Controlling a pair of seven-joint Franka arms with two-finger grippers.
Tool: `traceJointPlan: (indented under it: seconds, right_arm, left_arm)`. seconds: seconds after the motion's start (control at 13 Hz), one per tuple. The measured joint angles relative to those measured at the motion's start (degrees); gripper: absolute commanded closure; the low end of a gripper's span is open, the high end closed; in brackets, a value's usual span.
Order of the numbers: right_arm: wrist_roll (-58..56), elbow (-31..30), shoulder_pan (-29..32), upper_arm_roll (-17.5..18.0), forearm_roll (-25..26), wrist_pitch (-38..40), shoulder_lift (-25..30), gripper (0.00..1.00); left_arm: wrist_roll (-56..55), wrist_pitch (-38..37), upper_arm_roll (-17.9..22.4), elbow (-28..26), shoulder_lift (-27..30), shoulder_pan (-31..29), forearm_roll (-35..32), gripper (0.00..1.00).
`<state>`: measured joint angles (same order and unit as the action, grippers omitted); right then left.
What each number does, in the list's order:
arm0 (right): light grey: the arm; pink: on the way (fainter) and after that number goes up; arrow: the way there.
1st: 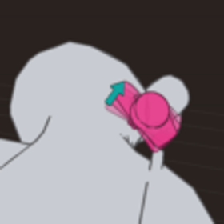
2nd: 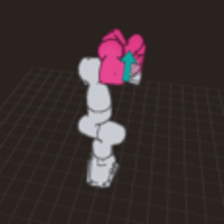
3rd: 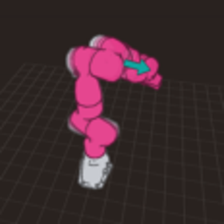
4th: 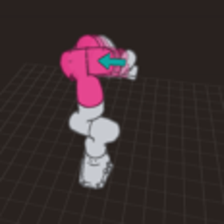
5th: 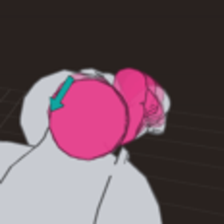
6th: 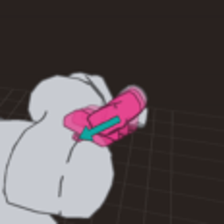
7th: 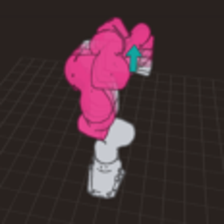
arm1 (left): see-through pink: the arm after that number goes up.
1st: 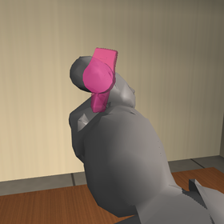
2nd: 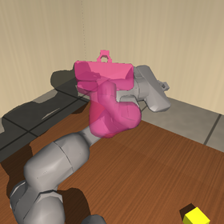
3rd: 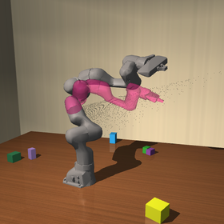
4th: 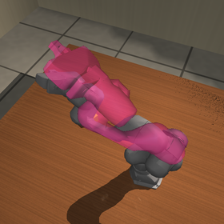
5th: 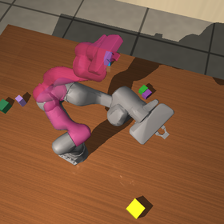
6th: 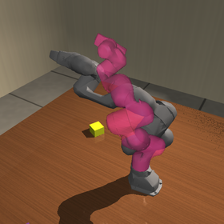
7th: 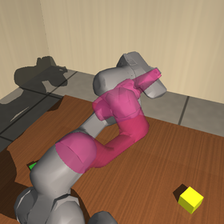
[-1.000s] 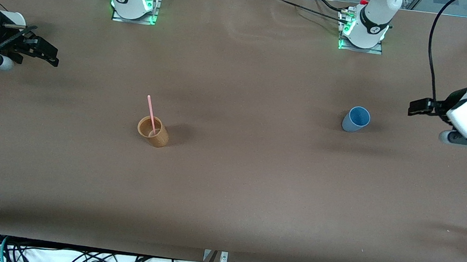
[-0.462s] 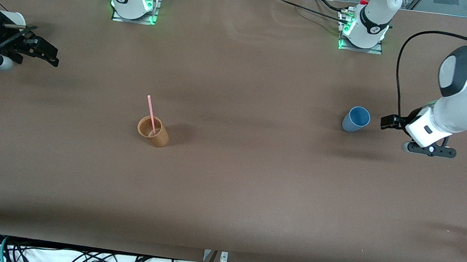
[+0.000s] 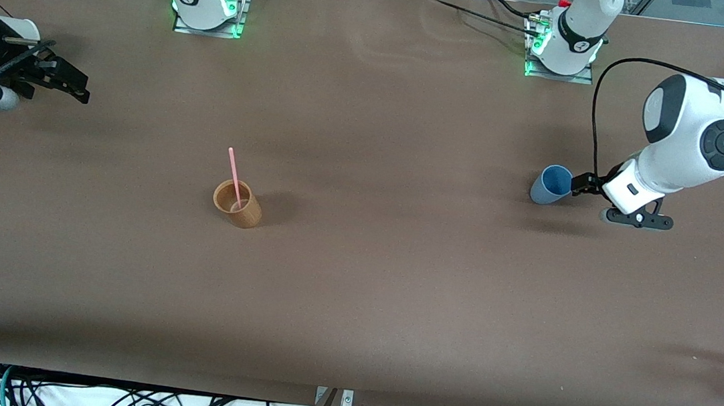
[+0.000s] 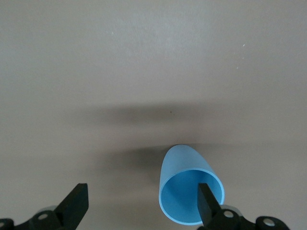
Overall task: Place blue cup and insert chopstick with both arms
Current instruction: 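Move the left gripper over the blue cup and lower around it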
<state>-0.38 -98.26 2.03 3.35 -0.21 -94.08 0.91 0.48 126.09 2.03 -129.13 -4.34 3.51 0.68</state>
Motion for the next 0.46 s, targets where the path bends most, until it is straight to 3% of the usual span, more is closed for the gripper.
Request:
traceJointPlan:
  seconds: [0.46]
  right_arm:
    - [0.0, 0.0, 0.0, 0.0, 0.0, 0.0, 0.0, 0.0]
  left_arm:
    - [0.0, 10.2, -0.1, -8.0, 0.4, 0.5, -0.2, 0.0]
